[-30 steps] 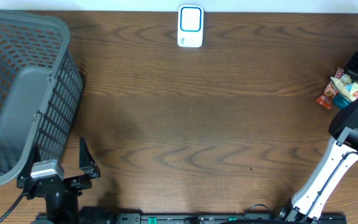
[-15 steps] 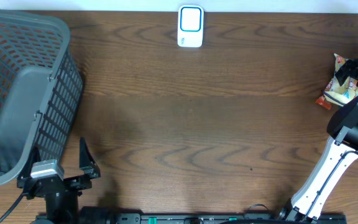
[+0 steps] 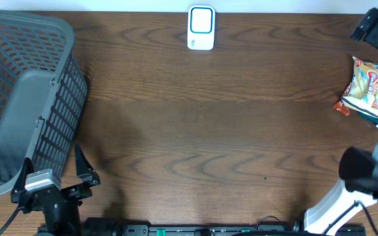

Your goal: Scan the item barcode

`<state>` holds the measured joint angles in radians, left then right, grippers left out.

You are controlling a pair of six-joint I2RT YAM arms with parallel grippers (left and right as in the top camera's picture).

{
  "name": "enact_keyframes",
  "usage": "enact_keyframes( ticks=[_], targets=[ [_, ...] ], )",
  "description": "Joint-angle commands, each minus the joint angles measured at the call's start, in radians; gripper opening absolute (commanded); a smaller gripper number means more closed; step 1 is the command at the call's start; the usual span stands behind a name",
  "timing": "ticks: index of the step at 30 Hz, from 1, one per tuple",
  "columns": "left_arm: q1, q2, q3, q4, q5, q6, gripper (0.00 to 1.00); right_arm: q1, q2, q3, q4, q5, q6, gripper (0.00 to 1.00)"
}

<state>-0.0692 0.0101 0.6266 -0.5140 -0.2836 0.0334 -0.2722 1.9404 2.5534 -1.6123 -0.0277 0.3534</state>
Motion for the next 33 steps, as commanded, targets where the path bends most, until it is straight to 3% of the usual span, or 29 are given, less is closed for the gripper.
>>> enact_keyframes(
  ticks=[1,10,22,29,33],
  targets=[
    [-0.006,-0.008,-0.002,0.008,-0.078,0.01,0.98,0.051,-0.11,0.004,-0.008,-0.055,-0.037,0.99],
    [-0.006,-0.008,-0.002,0.021,-0.111,0.01,0.98,0.175,-0.309,0.003,-0.069,-0.061,-0.036,0.99],
    [-0.006,-0.008,-0.002,-0.01,-0.111,0.01,0.98,0.182,-0.561,0.003,-0.085,-0.214,-0.037,0.99],
    [-0.006,-0.007,-0.002,-0.259,-0.111,0.01,0.98,0.182,-0.706,0.003,-0.085,-0.21,-0.037,0.99],
    [-0.006,-0.007,-0.002,-0.518,-0.111,0.01,0.98,0.182,-0.784,0.003,-0.086,-0.163,-0.065,0.99]
  ],
)
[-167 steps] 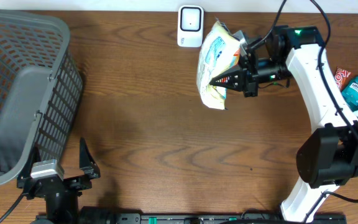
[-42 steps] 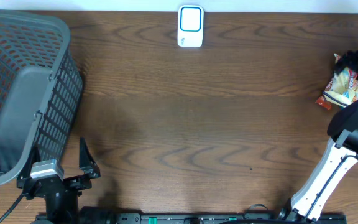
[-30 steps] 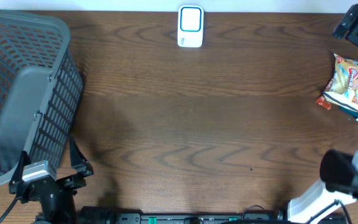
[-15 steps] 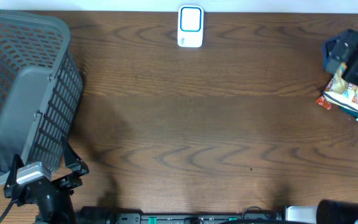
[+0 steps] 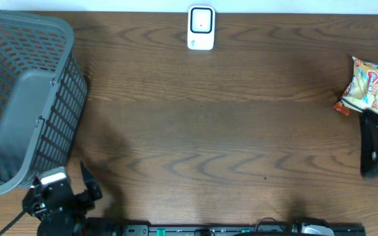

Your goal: Scan the item barcode

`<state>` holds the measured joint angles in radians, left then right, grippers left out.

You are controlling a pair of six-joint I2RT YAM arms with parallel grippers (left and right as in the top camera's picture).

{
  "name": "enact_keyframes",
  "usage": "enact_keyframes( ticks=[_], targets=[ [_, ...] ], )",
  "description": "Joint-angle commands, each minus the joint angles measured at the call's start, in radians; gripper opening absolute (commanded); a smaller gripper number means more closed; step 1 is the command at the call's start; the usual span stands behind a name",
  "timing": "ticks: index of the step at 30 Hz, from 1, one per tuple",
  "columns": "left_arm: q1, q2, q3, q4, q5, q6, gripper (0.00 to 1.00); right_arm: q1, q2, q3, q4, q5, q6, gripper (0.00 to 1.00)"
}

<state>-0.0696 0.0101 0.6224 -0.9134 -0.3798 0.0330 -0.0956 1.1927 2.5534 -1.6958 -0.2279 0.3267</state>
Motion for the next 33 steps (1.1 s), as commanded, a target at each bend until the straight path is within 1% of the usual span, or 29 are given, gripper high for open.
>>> enact_keyframes(
  ticks=[1,2,13,18,21,22,23,25,27,28,30,33],
  targets=[
    [-0.006,-0.007,0.002,-0.157,-0.014,0.011,0.98,0.006,-0.047,0.003,-0.002,0.036,-0.04,0.99],
    [-0.006,-0.007,0.002,-0.207,-0.014,0.011,0.98,0.009,-0.055,0.003,-0.002,0.034,-0.04,0.99],
    [-0.006,-0.007,0.0,-0.2,-0.015,0.011,0.98,0.011,-0.07,-0.009,0.02,0.035,-0.035,0.99],
    [-0.006,-0.007,0.0,-0.2,-0.014,0.011,0.98,0.011,-0.134,-0.124,0.139,0.035,-0.036,0.99],
    [-0.006,-0.007,0.0,-0.2,-0.014,0.011,0.98,0.011,-0.222,-0.304,0.252,0.035,-0.035,0.99],
    [-0.006,-0.007,0.0,-0.2,-0.014,0.011,0.98,0.011,-0.272,-0.41,0.307,0.035,-0.035,0.99],
    [-0.006,-0.007,0.0,-0.2,-0.014,0.011,0.98,0.011,-0.299,-0.468,0.338,0.035,-0.035,0.99],
    [-0.006,-0.007,0.0,-0.2,-0.014,0.011,0.98,0.011,-0.381,-0.644,0.434,0.035,-0.035,0.99],
    [-0.006,-0.007,0.0,-0.2,-0.014,0.011,0.98,0.011,-0.473,-0.838,0.559,0.035,-0.036,0.99],
    [-0.006,-0.007,0.0,-0.2,-0.015,0.011,0.98,0.011,-0.5,-0.896,0.602,0.036,-0.036,0.99],
    [-0.006,-0.007,0.0,-0.2,-0.014,0.011,0.98,0.011,-0.626,-1.156,0.825,0.057,-0.036,0.99],
    [-0.006,-0.007,0.0,-0.2,-0.014,0.011,0.98,0.011,-0.752,-1.416,1.046,0.078,-0.036,0.99]
  ],
)
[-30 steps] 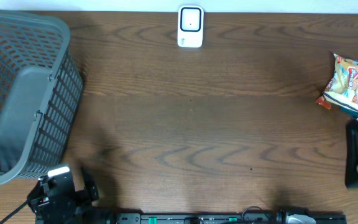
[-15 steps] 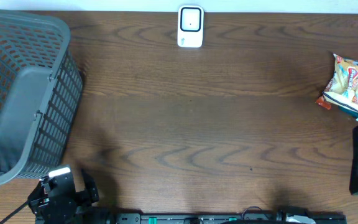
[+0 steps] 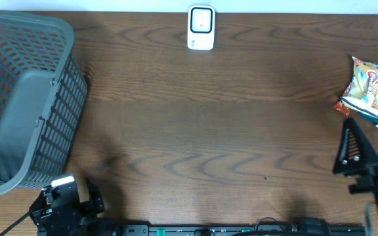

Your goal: Scan the item barcode

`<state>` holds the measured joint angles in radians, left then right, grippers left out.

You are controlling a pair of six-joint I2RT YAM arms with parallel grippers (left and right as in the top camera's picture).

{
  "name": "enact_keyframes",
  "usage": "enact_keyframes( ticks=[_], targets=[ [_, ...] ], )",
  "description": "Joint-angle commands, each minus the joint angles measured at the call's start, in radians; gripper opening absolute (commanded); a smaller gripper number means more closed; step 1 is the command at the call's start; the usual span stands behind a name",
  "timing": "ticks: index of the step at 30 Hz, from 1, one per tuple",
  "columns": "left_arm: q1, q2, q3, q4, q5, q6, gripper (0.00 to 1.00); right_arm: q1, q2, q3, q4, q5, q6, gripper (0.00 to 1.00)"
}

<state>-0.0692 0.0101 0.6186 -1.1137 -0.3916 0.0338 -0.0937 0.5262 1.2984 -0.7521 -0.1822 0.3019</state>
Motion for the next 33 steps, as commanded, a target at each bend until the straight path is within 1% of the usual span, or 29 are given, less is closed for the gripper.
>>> enact_keyframes(
  ticks=[1,2,5,8,9,16,19,33],
  targets=[
    [-0.006,-0.007,0.004,0.001,-0.003,0.01,0.98,0.01,-0.119,-0.231,0.158,0.04,-0.011,0.99],
    [-0.006,-0.007,0.004,0.001,-0.003,0.01,0.98,0.01,-0.164,-0.323,0.227,0.05,-0.011,0.99],
    [-0.006,-0.007,0.004,0.001,-0.003,0.01,0.98,0.01,-0.259,-0.521,0.365,0.072,-0.011,0.99],
    [-0.006,-0.007,0.004,0.001,-0.003,0.01,0.98,0.01,-0.324,-0.663,0.475,0.076,-0.011,0.99],
    [-0.006,-0.007,0.004,0.001,-0.003,0.01,0.98,0.01,-0.366,-0.753,0.547,0.076,-0.011,0.99],
    [-0.006,-0.007,0.004,0.001,-0.003,0.01,0.98,0.01,-0.516,-1.057,0.782,0.076,-0.011,0.99],
    [-0.006,-0.007,0.004,0.001,-0.003,0.01,0.98,0.01,-0.521,-1.128,0.825,0.076,-0.011,0.99],
    [-0.006,-0.007,0.004,0.001,-0.003,0.01,0.98,0.01,-0.521,-1.293,0.806,0.079,-0.011,0.99]
  ],
)
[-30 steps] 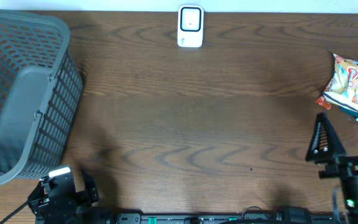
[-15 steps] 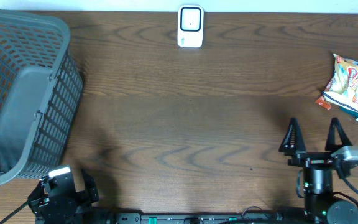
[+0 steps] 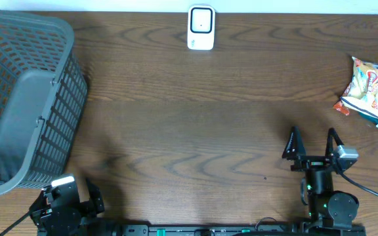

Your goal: Scan the item barcode

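The white barcode scanner (image 3: 201, 27) with a blue-rimmed screen stands at the far edge, middle of the table. A yellow and red snack bag (image 3: 365, 85) lies at the far right, with a blue packet beside it at the frame edge. My right gripper (image 3: 314, 143) is open near the front right, fingers pointing toward the far side, well short of and left of the bags. It holds nothing. My left gripper (image 3: 67, 204) is folded back at the front left corner, its fingers hard to make out.
A large grey mesh basket (image 3: 25, 98) fills the left side of the brown wooden table (image 3: 195, 124). A black rail runs along the front edge between the two arm bases.
My right arm has moved from the right edge to the front right, further left, its open fingers now plainly in view. The left arm, bags and scanner have not moved.
At first my right arm stretched over the right edge past the snack bag, and my left gripper stood open by the basket. Both arms then sat lower, toward the front edge. The left stayed folded; the right now rests open at the front right.
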`<state>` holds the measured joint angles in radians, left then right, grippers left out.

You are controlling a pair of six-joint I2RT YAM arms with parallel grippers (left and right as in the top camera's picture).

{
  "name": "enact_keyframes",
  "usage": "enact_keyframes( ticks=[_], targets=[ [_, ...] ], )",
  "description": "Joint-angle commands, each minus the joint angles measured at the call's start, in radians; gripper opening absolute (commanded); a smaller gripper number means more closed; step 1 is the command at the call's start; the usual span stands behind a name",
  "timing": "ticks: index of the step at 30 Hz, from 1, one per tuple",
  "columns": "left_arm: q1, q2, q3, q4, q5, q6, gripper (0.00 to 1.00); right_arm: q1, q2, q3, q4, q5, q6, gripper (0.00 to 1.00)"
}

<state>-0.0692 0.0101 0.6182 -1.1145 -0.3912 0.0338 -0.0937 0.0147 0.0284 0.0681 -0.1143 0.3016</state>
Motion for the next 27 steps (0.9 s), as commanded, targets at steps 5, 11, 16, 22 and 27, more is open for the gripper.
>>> enact_keyframes(
  ticks=[5,11,16,22,27],
  targets=[
    [-0.006,-0.007,0.005,0.002,-0.003,0.01,0.98,0.01,-0.009,-0.023,-0.135,0.008,-0.011,0.99],
    [-0.006,-0.007,0.005,0.002,-0.003,0.01,0.98,0.008,-0.009,-0.023,-0.134,0.008,-0.011,0.99],
    [-0.006,-0.007,0.005,0.002,-0.003,0.01,0.98,0.008,-0.009,-0.023,-0.134,0.008,-0.011,0.99],
    [-0.006,-0.007,0.005,0.002,-0.003,0.01,0.98,0.008,-0.009,-0.023,-0.134,0.008,-0.011,0.99],
    [-0.006,-0.007,0.005,0.002,-0.003,0.01,0.98,0.008,-0.009,-0.023,-0.134,0.008,-0.011,0.99]
  ],
)
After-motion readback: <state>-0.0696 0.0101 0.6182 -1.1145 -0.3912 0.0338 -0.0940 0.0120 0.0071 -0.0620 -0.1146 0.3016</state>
